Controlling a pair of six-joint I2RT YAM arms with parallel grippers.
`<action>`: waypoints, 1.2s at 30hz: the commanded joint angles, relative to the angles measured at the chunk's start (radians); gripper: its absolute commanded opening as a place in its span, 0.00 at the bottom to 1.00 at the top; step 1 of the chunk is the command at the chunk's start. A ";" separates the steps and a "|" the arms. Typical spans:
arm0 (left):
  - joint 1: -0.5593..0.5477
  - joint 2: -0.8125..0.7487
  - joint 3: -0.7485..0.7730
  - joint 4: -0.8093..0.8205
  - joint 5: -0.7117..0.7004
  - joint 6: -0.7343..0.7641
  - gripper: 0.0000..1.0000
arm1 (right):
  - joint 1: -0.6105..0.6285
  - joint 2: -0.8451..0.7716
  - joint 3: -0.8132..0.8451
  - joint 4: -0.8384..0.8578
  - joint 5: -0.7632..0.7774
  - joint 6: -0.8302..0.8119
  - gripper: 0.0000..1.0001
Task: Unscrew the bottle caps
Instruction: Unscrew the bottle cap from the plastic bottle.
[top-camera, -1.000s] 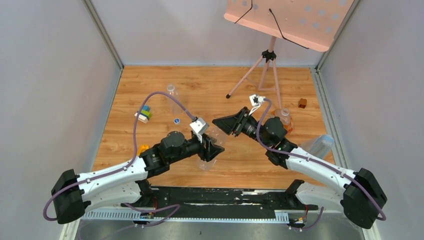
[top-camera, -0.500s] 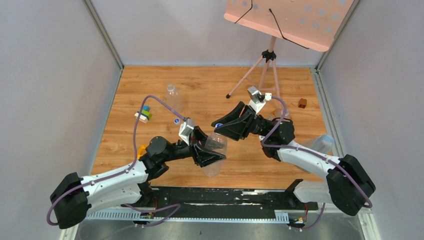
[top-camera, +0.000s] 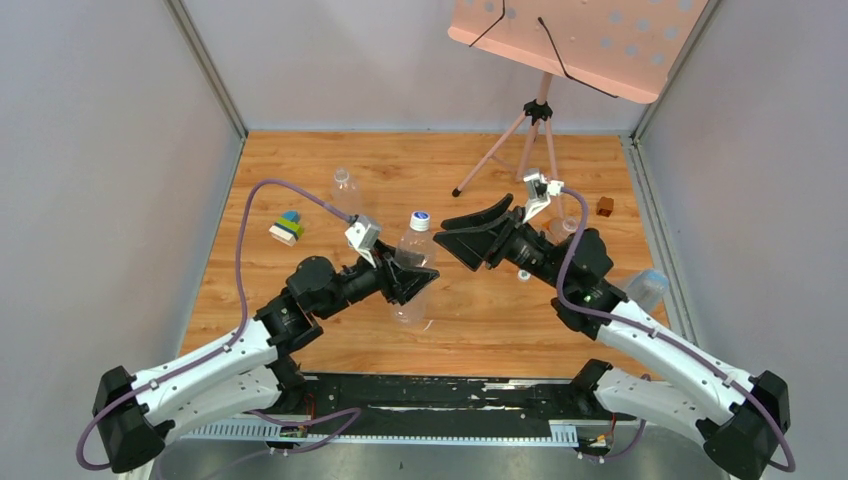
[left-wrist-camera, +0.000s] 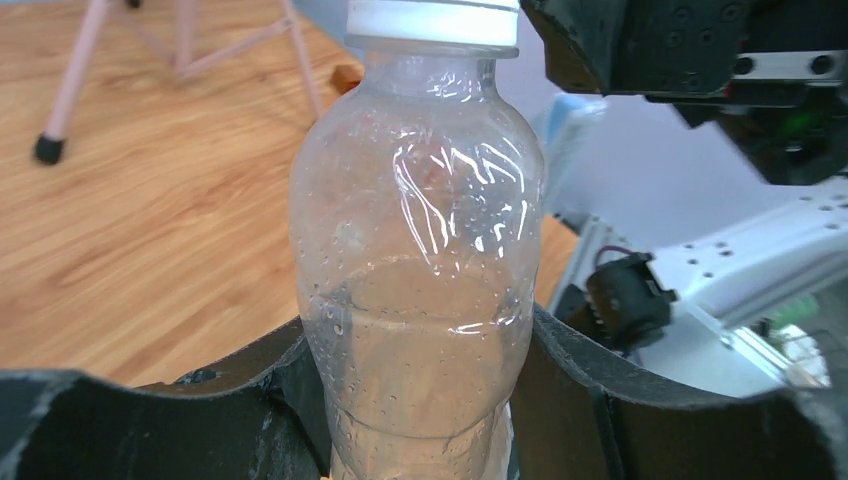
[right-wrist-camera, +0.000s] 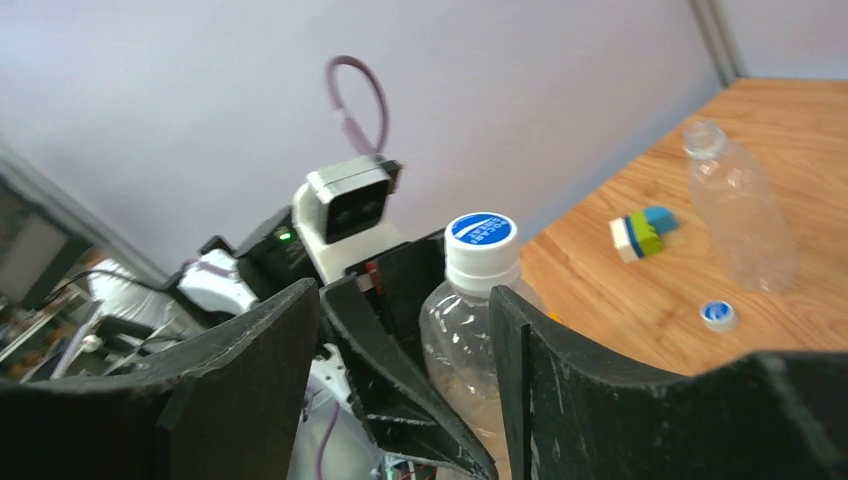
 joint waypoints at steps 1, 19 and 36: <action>-0.074 0.033 0.085 -0.213 -0.274 0.099 0.00 | 0.033 0.038 0.062 -0.209 0.178 -0.063 0.63; -0.225 0.161 0.204 -0.268 -0.580 0.170 0.00 | 0.069 0.195 0.213 -0.362 0.354 0.007 0.42; -0.247 0.205 0.189 -0.215 -0.572 0.200 0.00 | 0.058 0.244 0.139 -0.198 0.323 0.055 0.00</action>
